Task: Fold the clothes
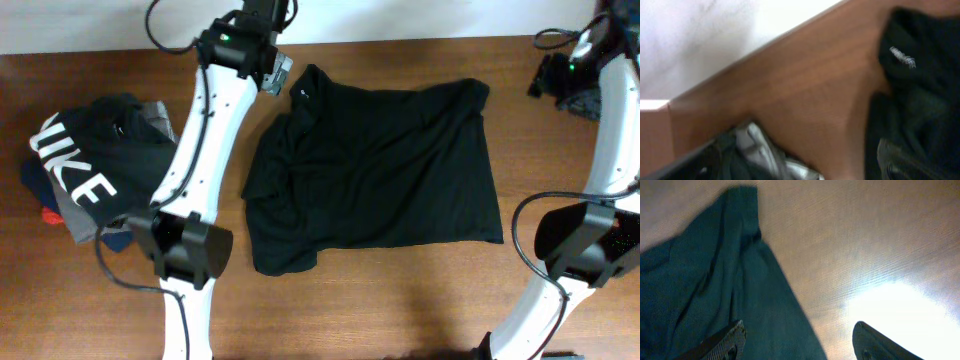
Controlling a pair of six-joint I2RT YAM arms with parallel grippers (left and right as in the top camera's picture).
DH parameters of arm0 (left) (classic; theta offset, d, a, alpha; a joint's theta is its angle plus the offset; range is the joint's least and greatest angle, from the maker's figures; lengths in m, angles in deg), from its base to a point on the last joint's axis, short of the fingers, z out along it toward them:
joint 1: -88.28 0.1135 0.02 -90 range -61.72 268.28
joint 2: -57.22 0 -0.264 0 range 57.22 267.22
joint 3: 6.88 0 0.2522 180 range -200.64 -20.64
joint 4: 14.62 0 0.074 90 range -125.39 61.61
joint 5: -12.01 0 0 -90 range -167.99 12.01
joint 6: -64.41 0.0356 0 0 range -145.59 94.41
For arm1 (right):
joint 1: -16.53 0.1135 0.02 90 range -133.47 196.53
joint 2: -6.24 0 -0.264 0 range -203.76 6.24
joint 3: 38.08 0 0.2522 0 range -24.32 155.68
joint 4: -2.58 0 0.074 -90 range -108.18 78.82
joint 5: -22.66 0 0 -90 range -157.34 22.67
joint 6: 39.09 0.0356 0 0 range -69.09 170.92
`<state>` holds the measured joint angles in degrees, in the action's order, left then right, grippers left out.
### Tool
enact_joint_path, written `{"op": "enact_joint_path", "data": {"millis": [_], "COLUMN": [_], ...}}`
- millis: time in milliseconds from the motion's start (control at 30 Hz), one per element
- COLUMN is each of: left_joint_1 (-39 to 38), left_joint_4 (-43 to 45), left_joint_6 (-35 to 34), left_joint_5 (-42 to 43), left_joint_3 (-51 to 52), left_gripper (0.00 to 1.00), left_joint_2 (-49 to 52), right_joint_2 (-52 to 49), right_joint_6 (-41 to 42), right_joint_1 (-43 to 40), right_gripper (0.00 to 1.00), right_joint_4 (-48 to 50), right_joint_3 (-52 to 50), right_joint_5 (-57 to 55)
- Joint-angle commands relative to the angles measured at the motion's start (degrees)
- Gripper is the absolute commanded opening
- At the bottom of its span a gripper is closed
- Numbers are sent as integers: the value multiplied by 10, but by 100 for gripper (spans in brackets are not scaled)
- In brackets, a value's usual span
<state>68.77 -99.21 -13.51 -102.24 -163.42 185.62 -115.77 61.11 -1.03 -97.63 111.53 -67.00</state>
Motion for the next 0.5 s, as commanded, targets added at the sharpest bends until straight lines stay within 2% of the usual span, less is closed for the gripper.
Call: {"op": "enact_joint_path", "data": {"millis": [0,100,233,467], "left_joint_1": [-2,-2,-2,29], "left_joint_4": [-59,-112,-165,-175], "left_joint_6": [-27,-61,-92,-115], "left_joint_5": [95,138,179,179], "left_joint_3": [-40,-40,-33,-25], "left_gripper": [99,99,99,99], "left_joint_2": [-73,-84,-81,-82], "right_joint_2": [45,47,43,43], "right_joint_6": [-24,-59,-64,-64], "right_joint_1": [-9,-12,-12,-13], "right_gripper": [73,73,76,76], "right_joint_4": [-55,-104,-106,-57], "right_joint_3": [3,3,-29,-210], "right_joint_5": [52,50,52,53]}}
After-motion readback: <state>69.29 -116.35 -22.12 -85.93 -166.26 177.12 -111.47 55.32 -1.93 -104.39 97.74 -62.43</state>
